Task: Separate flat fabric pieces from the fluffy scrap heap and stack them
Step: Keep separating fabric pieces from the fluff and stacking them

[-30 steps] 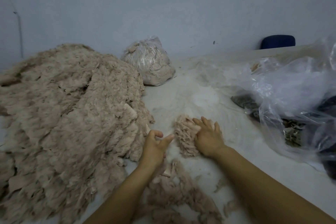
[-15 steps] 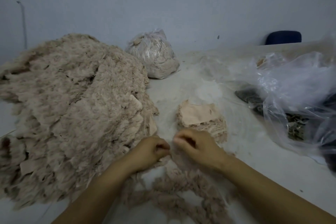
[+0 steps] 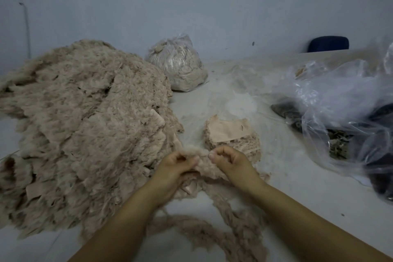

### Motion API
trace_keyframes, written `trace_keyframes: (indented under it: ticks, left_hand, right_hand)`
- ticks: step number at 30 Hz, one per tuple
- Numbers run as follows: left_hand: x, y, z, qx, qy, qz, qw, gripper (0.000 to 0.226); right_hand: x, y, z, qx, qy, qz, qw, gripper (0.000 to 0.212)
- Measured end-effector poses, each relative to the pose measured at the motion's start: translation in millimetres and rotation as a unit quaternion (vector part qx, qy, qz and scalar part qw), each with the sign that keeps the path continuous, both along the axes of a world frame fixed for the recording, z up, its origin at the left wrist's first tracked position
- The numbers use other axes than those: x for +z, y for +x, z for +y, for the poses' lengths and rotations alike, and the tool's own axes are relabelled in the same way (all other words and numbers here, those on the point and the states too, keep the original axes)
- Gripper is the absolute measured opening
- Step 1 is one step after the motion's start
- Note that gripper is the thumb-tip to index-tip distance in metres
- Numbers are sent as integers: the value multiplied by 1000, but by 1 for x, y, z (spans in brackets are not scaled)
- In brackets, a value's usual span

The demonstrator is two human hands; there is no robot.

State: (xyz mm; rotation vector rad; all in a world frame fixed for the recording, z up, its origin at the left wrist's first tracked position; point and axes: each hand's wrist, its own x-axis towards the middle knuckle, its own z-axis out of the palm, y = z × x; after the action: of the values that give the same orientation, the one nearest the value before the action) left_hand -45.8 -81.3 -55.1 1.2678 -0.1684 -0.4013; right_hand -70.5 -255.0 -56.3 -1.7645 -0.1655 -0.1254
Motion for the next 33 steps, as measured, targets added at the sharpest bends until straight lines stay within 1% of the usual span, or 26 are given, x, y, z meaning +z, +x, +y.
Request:
trace_keyframes:
  ticks: [1,2,4,6,7,8,9,11,13,14,15,17,18,20,22,23,25,27,29,30,31,32,33]
  left_hand:
    - [1,2,0,23,-47,30,998,15]
    - [4,5,1,39,-73,43,996,11]
    - [8,8,2,48,-90,49,994,9]
    - [9,7,2,13,-67,50,996,21]
    - [9,6,1,-15,-36,44,998,29]
    - [8,3,0,-42,-5,32,999,32]
    - [8,2,-1,-56,10,17,998,27]
    - [7,1,-5,-41,-3,6,999,12]
    - [11,1,-8,-20,-39,31,999,13]
    - [13,2,-10,-14,-52,42,998,13]
    - [14,2,-12,-2,-54,45,998,14]
    - [15,3,-15,36,-25,38,998,15]
    - [16,3,-16,54,-14,30,998,15]
    - [17,3,-16,68,-15,14,997,14]
    - [19,2,-15,66,-17,1,998,19]
    - [19,2,-15,67,-11,-1,998,20]
    - [18,2,-15,75,-6,2,997,18]
    - [17,2,-15,90,-13,7,996,16]
    - [17,1,-15,100,-5,-6,995,21]
    - [17,0,-15,99,1,-17,995,23]
    - [18,-1,-16,96,6,-27,995,24]
    - [19,-2,-17,90,12,-34,995,24]
    - [19,-3,-18,83,17,-41,996,24]
  right_hand:
    - [-1,-1,0,-4,17,15,1000,15]
    - [-2,-2,0,1,35,31,999,21]
    - [-2,-6,0,23,62,51,997,28]
    - [-2,-8,1,35,93,47,994,27]
    - [-1,-8,3,33,112,44,992,25]
    - [-1,-6,4,28,123,41,991,22]
    - [0,-5,6,17,119,38,992,21]
    - [1,-3,7,-9,66,30,997,25]
    - [0,-2,9,-13,35,32,999,31]
    - [0,-2,11,-9,43,42,998,32]
    - [1,-4,12,-9,48,52,997,35]
    - [2,-6,15,-45,13,23,999,41]
    - [0,-7,15,-63,-11,-8,998,38]
    - [0,-9,14,-58,-48,-53,996,27]
    - [-3,-8,13,-34,-95,-62,993,25]
    - [-3,-8,13,-34,-97,-53,993,22]
    - [-5,-6,14,-52,-45,-14,998,13]
    - [-6,-4,13,-71,8,19,997,16]
    - [-2,-6,13,-71,39,29,996,12]
    - [-2,-6,13,-53,52,29,997,19]
    - [-1,-7,15,-33,53,33,998,27]
    - [-3,-6,16,-20,31,34,999,31]
    - [-2,-7,18,-23,-2,32,999,28]
